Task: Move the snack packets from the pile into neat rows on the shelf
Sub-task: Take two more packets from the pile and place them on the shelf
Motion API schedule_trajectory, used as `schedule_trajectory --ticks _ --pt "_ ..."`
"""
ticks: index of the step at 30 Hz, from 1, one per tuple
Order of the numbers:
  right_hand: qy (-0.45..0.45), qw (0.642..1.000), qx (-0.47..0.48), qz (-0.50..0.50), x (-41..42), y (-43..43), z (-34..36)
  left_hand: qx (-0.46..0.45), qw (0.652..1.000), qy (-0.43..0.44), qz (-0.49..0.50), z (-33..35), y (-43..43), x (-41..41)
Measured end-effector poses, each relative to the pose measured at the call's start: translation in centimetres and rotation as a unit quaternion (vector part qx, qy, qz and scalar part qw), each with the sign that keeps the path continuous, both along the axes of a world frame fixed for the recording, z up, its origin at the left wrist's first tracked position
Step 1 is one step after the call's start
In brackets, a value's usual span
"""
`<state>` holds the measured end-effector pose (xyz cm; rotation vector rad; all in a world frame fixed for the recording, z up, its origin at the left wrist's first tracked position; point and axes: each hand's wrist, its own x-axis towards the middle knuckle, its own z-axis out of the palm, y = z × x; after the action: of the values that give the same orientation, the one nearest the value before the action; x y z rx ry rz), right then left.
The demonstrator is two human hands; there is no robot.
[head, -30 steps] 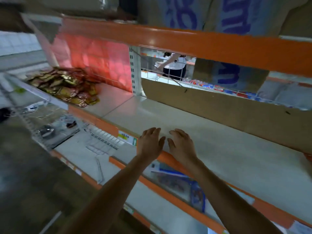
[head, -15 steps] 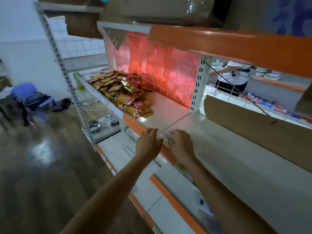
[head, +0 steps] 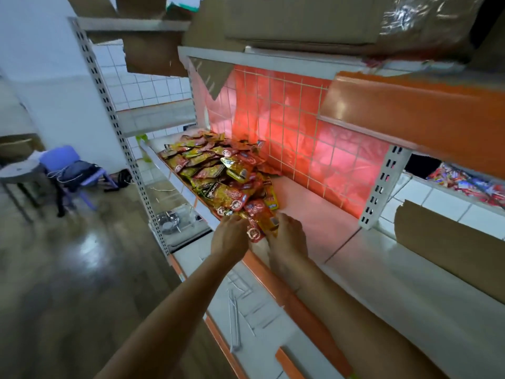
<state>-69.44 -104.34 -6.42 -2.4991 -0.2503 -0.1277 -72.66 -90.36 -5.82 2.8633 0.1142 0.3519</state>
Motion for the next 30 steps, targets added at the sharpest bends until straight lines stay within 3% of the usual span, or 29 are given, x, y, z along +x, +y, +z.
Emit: schedule_trajectory --ticks 7,11,17,21,24,27,30 --pt "0.045 0.998 -0.01 0.035 3.2 4.0 -0.5 0.044 0.983 0.09 -0.151 0.7 3.2 4.9" --pt "0.024 0.998 -0.052 -0.02 3.3 4.4 -1.5 0.072 0.963 0.103 -0.237 1.0 4.4 6.8" --pt "0.001 0.981 -0.189 -0.053 1.4 3.8 -1.5 0.06 0.95 0.156 -0.265 0.3 5.9 8.8" --pt "0.003 0.984 -0.121 -0.129 0.3 2.5 -0.6 0.144 0.938 0.163 -0.268 0.9 4.8 8.9" --pt "0.014 0.982 -0.022 -0.185 -1.0 1.1 0.2 0.167 0.949 0.113 -0.244 1.2 2.6 8.5" --pt "0.028 0.967 0.045 -0.251 -2.2 -1.0 1.2 0.073 0.964 0.05 -0.252 0.5 0.0 7.9" --pt "0.023 0.937 0.135 -0.322 -4.0 -3.8 1.6 -0.068 0.965 0.075 -0.243 0.9 -2.9 6.5"
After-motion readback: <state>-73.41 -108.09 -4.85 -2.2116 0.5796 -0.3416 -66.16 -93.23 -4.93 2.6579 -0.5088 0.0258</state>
